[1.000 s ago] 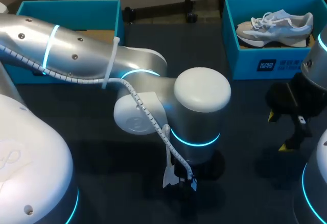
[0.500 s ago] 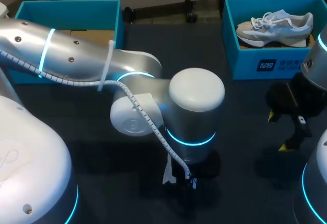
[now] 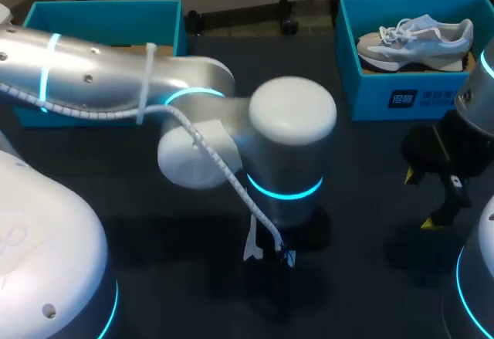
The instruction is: Take the shoe out of the shoebox, open the shoe tongue, remove and reinsert the insole, then place the shoe into the shoebox
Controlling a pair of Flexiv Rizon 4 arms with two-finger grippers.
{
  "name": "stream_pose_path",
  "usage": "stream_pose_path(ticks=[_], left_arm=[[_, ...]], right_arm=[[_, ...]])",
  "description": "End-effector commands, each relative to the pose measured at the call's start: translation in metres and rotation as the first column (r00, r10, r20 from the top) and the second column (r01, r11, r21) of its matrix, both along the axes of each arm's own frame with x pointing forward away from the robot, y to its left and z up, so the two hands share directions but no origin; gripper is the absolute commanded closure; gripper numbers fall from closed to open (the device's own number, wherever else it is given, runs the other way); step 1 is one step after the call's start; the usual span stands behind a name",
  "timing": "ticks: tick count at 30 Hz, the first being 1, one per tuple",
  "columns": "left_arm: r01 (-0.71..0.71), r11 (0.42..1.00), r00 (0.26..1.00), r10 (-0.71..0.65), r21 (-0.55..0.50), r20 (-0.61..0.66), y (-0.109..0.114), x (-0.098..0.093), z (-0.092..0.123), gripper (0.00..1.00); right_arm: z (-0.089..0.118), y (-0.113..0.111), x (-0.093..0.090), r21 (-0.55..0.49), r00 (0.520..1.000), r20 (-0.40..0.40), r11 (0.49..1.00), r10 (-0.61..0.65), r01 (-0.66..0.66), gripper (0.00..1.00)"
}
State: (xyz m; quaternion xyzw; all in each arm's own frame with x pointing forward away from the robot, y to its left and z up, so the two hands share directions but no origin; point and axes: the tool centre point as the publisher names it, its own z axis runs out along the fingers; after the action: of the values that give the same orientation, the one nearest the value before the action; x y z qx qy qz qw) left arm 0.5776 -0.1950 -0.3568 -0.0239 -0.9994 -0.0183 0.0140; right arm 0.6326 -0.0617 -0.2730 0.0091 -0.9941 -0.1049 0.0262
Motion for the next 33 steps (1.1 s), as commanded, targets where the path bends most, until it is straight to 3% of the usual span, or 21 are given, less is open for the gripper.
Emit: stream_pose_path(ticks=[1, 15, 25, 33], left_arm=[[0.013, 0.999, 1.000, -0.014, -0.035, -0.018, 0.043, 0.033, 0.078, 1.00], [-0.014, 1.000, 0.999, 0.014, -0.003, 0.038, 0.105, 0.109, 0.184, 1.00], [-0.049, 0.999, 0.997, 0.050, -0.024, 0.057, 0.169, 0.162, 0.224, 1.00], [-0.030, 1.000, 0.999, 0.030, -0.002, 0.040, 0.204, 0.210, 0.249, 1.00]], right_arm=[[-0.001, 0.000, -0.001, -0.001, 1.000, 0.002, 1.000, 0.000, 0.000, 0.00], [-0.001, 0.000, -0.001, -0.001, 1.000, 0.002, 1.000, 0.000, 0.000, 0.00], [-0.001, 0.000, -0.001, -0.001, 1.000, 0.002, 1.000, 0.000, 0.000, 0.00], [-0.001, 0.000, -0.001, -0.001, 1.000, 0.002, 1.000, 0.000, 0.000, 0.00]])
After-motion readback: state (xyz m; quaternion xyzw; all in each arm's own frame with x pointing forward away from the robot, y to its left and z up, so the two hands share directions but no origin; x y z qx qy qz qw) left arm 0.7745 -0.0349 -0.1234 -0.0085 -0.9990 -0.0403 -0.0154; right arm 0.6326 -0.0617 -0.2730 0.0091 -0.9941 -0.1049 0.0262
